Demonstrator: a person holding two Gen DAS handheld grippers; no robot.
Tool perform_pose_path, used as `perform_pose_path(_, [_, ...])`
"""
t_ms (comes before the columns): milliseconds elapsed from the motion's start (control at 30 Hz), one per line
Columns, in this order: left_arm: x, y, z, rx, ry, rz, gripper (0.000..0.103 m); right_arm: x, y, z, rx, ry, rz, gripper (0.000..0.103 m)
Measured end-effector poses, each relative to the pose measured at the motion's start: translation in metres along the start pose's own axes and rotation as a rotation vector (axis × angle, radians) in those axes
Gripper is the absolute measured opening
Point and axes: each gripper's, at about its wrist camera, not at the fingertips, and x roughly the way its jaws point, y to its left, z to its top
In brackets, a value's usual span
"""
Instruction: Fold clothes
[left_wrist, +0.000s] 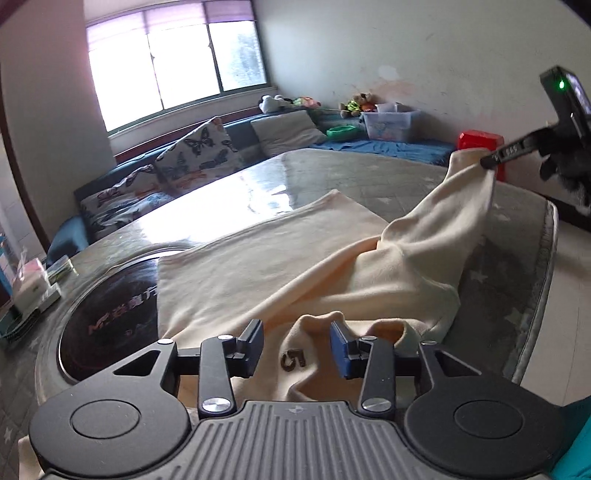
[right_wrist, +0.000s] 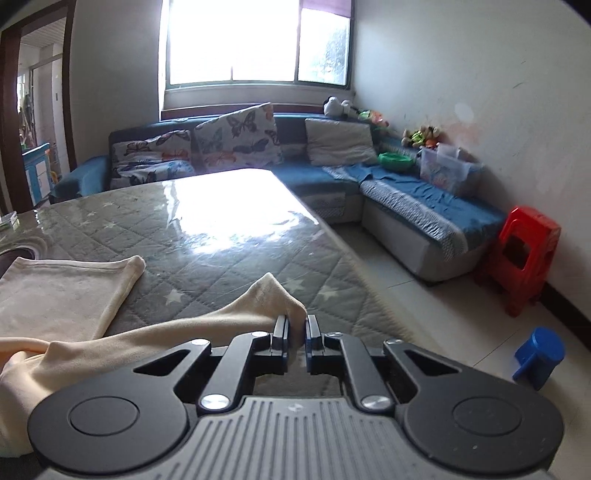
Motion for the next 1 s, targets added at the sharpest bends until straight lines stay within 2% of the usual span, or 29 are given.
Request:
perform_pose_path(67, [0.008, -0.004, -0.002, 0.032, 0.004, -0.004, 0.042, -0.003, -0.001, -0.002, -0.009, 0.001, -0.021, 0.007])
perform_pose_path(100, [0.013, -0.004, -0.003, 0.03, 0.016, -0.001, 0.032, -0.004, -0.001, -0.004, -0.013, 0.003, -0.032, 0.007])
perform_pose_path(133, [0.017, -0.004, -0.004, 0.027, 0.028, 0.003, 0.014, -0.004, -0.002, -0.005, -0.011, 0.007, -0.04, 0.007])
perform_pose_path(167, [0.021, -0.003, -0.006, 0.014, 0.046, 0.004, 0.01, -0.003, -0.004, -0.007, -0.007, 0.015, -0.043, 0.007])
perform_pose_path(233, [0.011, -0.001, -0.008, 0.004, 0.027, -0.014, 0.004, -0.001, -0.006, -0.011, -0.004, 0.03, -0.048, 0.007])
perform_pose_path(400, [-0.029, 0.0, -0.011, 0.011, -0.031, -0.1, 0.003, -0.01, -0.016, -0.016, -0.013, 0.033, -0.08, 0.007])
perform_pose_path(633, [-0.029, -0.013, -0.032, 0.094, 0.05, -0.226, 0.006, -0.004, -0.026, -0.026, -0.01, 0.101, -0.114, 0.01])
perform_pose_path(667, [-0.029, -0.012, -0.032, 0.094, 0.055, -0.251, 0.008, -0.004, -0.026, -0.025, -0.012, 0.099, -0.115, 0.013])
perform_pose_path(700, [-0.031, -0.008, -0.03, 0.082, 0.042, -0.263, 0.008, -0.004, -0.027, -0.023, -0.015, 0.097, -0.116, 0.016])
perform_pose_path(767, [-0.036, -0.002, -0.024, 0.065, 0.012, -0.273, 0.008, -0.004, -0.028, -0.02, -0.019, 0.094, -0.118, 0.017])
perform_pose_path(867, [-0.035, 0.006, -0.007, 0.019, -0.04, -0.25, 0.008, -0.005, -0.029, -0.016, -0.026, 0.089, -0.12, 0.017])
perform_pose_path(1000, [-0.007, 0.001, 0.008, -0.036, -0.035, -0.247, 0.008, 0.005, -0.006, 0.005, -0.057, 0.084, 0.03, 0.017])
